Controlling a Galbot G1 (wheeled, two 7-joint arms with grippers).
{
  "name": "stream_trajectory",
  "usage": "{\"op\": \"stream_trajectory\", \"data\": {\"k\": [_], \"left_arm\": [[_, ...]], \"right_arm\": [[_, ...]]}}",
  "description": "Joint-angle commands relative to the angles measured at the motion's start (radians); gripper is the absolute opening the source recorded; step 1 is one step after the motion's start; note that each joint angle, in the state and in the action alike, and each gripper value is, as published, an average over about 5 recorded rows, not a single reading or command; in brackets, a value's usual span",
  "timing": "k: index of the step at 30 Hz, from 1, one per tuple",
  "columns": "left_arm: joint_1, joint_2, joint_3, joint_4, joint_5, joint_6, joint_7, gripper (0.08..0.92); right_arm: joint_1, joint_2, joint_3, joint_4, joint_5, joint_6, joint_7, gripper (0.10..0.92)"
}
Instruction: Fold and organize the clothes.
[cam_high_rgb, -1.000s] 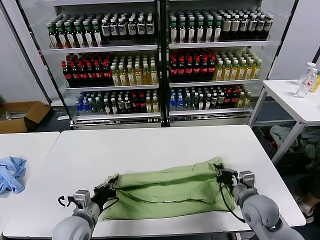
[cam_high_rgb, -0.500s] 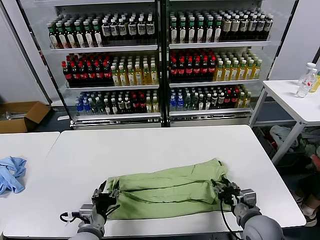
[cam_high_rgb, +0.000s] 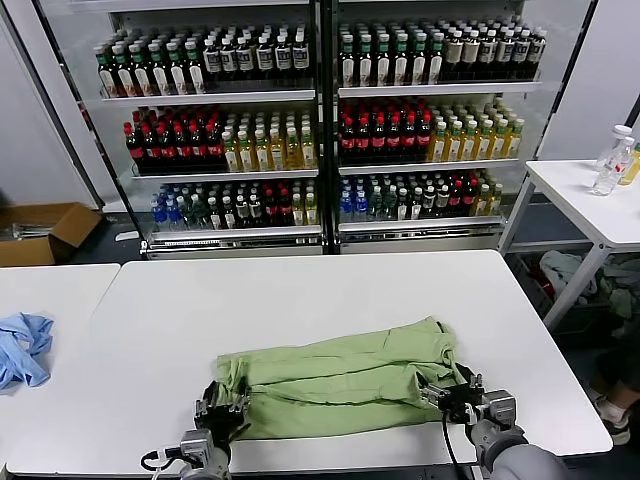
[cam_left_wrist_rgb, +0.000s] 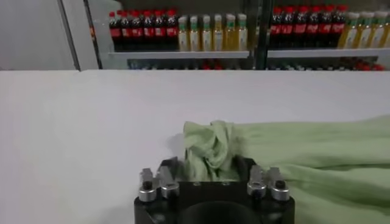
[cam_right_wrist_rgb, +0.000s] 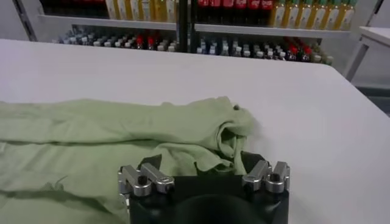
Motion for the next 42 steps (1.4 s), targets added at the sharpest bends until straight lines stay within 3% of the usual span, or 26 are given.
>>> {"op": "stream_trajectory", "data": {"k": [1,9,16,22,25,29,35,39,42], "left_arm": [[0.012,0.006,-0.030,0.021,-0.139,-0.006,0.034,0.529],[0.011,0.115,-0.182,-0.020,-0.276,0.006,0.092,0.303],[0.011,0.204,-0.414,-0.053,-0.370,0.018,0.151,0.119],[-0.042,0.354,-0.660,-0.024,-0.441,0.027,0.173,0.102],[-0.060,0.374,-0.702,-0.056,-0.513,0.045,0.167,0.102],[-0.039,0.285,-0.639,-0.196,-0.702,0.098,0.150,0.102],[-0.017,0.064,-0.358,-0.380,-0.962,0.154,0.120,0.102],[-0.058,-0.048,-0.175,-0.366,-1.004,0.160,0.090,0.102],[-0.092,-0.092,-0.096,-0.295,-0.987,0.146,0.077,0.102]], "right_arm": [[-0.018,0.002,0.008,0.010,-0.006,0.001,0.002,0.823],[-0.015,0.000,0.020,0.018,0.007,0.009,0.010,0.823],[-0.004,-0.016,0.033,0.027,0.033,0.012,0.016,0.823],[0.001,-0.025,0.040,0.035,0.046,0.017,0.017,0.823],[-0.003,-0.025,0.041,0.040,0.046,0.020,0.017,0.823],[-0.010,-0.025,0.041,0.044,0.045,0.023,0.016,0.823],[-0.017,-0.025,0.042,0.050,0.042,0.023,0.017,0.823],[-0.028,-0.025,0.045,0.059,0.037,0.022,0.017,0.823],[-0.035,-0.026,0.049,0.065,0.035,0.023,0.017,0.823]]}}
